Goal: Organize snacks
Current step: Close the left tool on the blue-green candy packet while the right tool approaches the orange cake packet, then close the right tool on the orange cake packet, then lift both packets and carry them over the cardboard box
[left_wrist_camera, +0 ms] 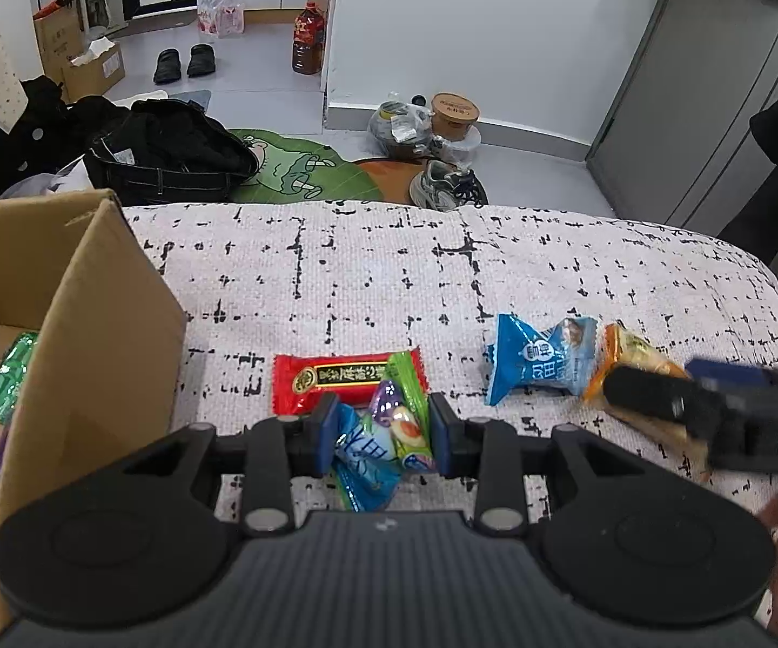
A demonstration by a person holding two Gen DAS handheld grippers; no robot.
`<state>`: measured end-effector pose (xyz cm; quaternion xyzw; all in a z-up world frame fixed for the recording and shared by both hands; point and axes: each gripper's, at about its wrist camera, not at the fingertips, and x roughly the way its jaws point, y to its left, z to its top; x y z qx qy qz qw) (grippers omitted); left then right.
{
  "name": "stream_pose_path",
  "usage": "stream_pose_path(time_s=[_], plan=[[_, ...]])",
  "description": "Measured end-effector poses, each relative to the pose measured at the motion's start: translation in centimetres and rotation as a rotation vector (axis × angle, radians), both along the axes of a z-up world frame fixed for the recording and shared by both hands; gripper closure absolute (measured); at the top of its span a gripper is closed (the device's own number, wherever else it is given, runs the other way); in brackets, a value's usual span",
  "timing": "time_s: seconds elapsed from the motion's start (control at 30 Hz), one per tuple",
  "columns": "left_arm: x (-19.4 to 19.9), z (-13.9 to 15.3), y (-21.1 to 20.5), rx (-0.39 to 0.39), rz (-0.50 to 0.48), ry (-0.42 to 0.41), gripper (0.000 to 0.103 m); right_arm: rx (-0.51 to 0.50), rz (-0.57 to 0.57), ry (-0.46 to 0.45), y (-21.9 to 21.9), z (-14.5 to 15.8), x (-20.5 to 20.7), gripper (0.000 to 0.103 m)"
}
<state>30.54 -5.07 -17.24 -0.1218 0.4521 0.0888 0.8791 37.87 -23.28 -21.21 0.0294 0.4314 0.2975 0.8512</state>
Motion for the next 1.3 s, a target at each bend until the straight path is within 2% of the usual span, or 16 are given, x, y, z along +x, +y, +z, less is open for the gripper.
stream_pose_path(time_s=[0.3,0.4,0.47,0.5,0.53,0.57,0.6,0.7,1.3], plan=[[-0.9,0.9,0.0,-0.011,-0.021,-0.018,0.07,-0.045,0.024,0.014,-0.3,-0.3,-3.7,0.003],[-1.2,1.1,0.1,-0.019,-0.03,-0.02,0.07,-0.077,0.034,0.01,0.1,-0.4,-4.4,0.01],[-1.5,1.3,0.2,-0.024,-0.038,-0.026,0.07,-0.098,0.009,0.001,0.3,-0.4,-4.4,0.018],[-1.6,1.5,0.2,-0.026,-0.042,-0.03,0.07,-0.105,-0.011,0.0,0.3,-0.4,-4.4,0.025],[-1.7,1.6,0.1,-0.027,-0.046,-0.033,0.07,-0.118,-0.032,-0.006,0.3,-0.3,-4.4,0.039],[-1.9,1.8,0.1,-0.029,-0.051,-0.035,0.07,-0.142,-0.048,-0.015,0.4,-0.2,-4.4,0.061],[-2.1,1.9,0.1,-0.031,-0.055,-0.037,0.07,-0.168,-0.061,-0.019,0.4,0.0,-4.3,0.067],[-2.6,2.5,0.1,-0.032,-0.069,-0.049,0.07,-0.146,-0.08,0.006,0.2,0.5,-4.4,0.069],[-5.9,7.1,2.0,-0.026,-0.107,-0.161,0.07,-0.088,-0.09,-0.087,3.3,5.8,-8.8,0.068]])
